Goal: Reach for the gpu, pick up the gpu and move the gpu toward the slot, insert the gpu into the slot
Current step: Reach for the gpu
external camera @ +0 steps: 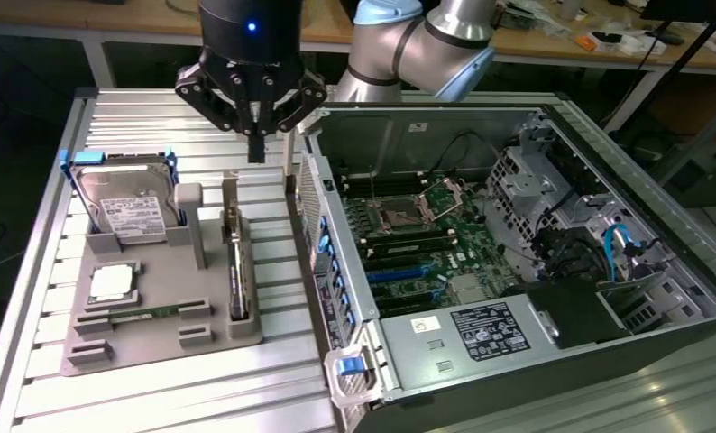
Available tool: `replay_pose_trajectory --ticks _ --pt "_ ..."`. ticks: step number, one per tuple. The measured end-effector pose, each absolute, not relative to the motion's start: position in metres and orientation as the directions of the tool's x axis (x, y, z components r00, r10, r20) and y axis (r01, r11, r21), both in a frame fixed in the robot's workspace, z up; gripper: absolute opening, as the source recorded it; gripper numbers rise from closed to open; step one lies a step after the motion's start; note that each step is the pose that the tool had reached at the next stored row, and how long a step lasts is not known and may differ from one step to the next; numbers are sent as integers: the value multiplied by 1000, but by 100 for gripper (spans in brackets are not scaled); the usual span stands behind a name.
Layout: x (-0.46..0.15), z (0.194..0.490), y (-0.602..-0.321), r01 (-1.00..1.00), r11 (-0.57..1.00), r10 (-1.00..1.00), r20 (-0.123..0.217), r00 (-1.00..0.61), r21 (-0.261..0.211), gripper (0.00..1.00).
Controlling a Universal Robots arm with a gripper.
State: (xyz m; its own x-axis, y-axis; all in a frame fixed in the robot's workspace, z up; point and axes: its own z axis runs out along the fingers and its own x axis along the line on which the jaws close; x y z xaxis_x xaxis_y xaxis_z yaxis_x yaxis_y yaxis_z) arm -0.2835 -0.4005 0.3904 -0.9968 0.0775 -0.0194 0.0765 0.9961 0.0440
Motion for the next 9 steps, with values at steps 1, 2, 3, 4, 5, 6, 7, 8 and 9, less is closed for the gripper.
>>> replay_pose_trajectory --ticks 1,2,3,4,5,6,7,8,9 --pt "-286 390 -401 77 996 78 -19 -997 44 11" --pt "-289 390 -401 77 996 78 -19 -997 44 11" --pt "-291 390 -401 77 996 78 -19 -997 44 11" --pt "-293 390 -401 77 996 78 -19 -997 44 11" --pt "-295 390 -401 77 996 78 -18 -997 44 11" --pt "-297 390 -401 77 996 78 -18 -997 44 11" --pt "-300 390 -401 77 996 78 -18 -997 44 11" --pt "-302 390 -401 77 996 78 -18 -997 44 11" --pt "-304 390 -401 78 996 78 -17 -997 44 11"
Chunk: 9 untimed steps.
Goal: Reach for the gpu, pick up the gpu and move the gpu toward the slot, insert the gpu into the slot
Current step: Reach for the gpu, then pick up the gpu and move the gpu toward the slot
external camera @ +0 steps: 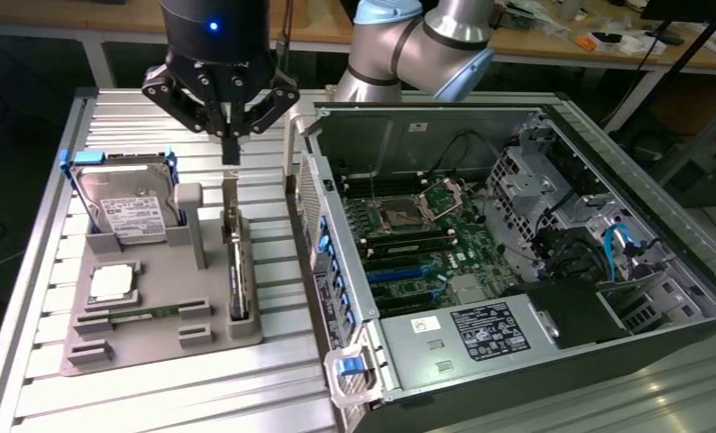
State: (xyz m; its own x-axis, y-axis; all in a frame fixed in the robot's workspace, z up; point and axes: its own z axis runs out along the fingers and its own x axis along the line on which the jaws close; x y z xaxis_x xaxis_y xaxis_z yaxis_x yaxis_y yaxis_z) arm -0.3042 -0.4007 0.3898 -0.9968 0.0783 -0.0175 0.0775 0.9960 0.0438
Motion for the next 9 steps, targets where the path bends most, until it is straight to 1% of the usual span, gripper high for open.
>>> replay_pose_trajectory --ticks 9 --pt "-310 390 -401 78 996 79 -15 -997 44 11"
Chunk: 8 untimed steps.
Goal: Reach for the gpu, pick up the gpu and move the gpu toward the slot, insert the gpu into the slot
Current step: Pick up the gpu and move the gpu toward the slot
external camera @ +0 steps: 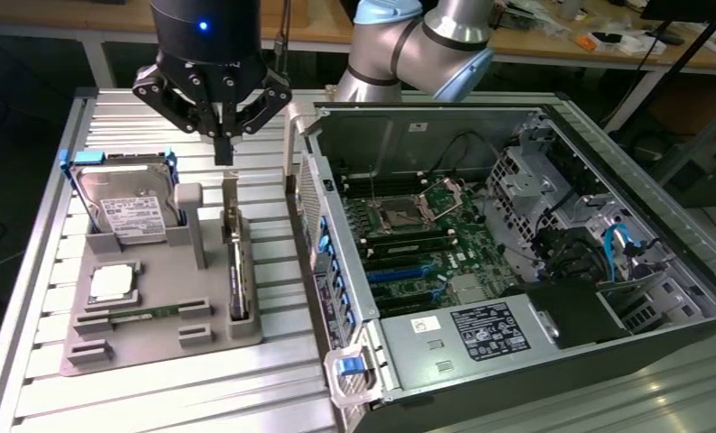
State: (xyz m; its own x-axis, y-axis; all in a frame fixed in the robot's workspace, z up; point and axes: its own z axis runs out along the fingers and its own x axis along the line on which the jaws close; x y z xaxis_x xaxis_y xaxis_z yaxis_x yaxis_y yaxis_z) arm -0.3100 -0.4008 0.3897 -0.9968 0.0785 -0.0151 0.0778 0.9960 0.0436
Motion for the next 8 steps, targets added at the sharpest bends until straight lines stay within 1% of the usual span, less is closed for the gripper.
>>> replay_pose_trajectory --ticks 8 --pt "-310 390 -401 78 996 79 -15 -997 44 11"
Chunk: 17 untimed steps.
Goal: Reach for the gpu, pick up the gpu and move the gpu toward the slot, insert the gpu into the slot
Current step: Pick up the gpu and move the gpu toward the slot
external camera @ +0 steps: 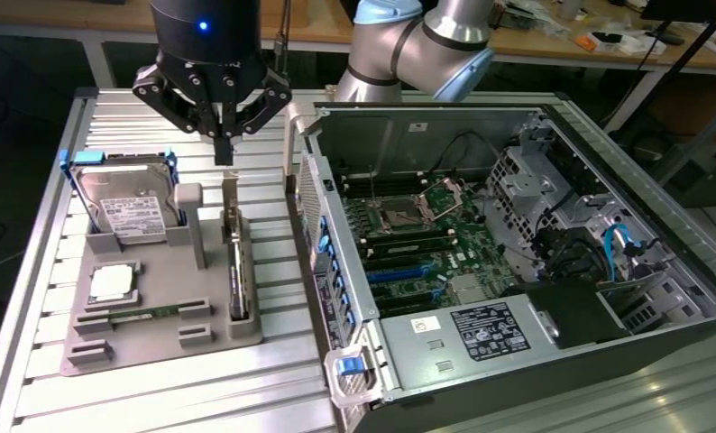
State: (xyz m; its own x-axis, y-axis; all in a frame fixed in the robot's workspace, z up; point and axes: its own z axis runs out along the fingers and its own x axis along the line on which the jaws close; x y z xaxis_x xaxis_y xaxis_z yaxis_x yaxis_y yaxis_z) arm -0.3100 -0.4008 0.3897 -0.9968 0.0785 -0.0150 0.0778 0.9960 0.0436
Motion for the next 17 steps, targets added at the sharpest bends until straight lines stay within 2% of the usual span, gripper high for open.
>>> replay_pose_trajectory --ticks 2,3,4,7,8,10,11,13,15,16,17 --pt "-310 390 -401 78 996 79 -15 -997 44 12" --pt "-310 390 -401 78 996 79 -15 -997 44 17" --pt "-310 390 -401 78 996 79 -15 -997 44 17" --pt "-310 390 -401 78 996 79 -15 -997 44 36" --pt "-310 390 -401 78 996 79 -15 -997 44 36" --pt "-310 390 -401 78 996 79 -15 -997 44 48" --pt "-310 390 -401 78 996 79 -15 -997 44 48" --pt "-310 390 -401 78 996 79 -15 -997 44 60" --pt "-310 390 -401 78 996 78 -15 -997 43 60" --pt "-310 389 -401 75 996 76 -15 -997 43 66" --pt "-310 389 -401 64 997 65 -13 -998 43 66"
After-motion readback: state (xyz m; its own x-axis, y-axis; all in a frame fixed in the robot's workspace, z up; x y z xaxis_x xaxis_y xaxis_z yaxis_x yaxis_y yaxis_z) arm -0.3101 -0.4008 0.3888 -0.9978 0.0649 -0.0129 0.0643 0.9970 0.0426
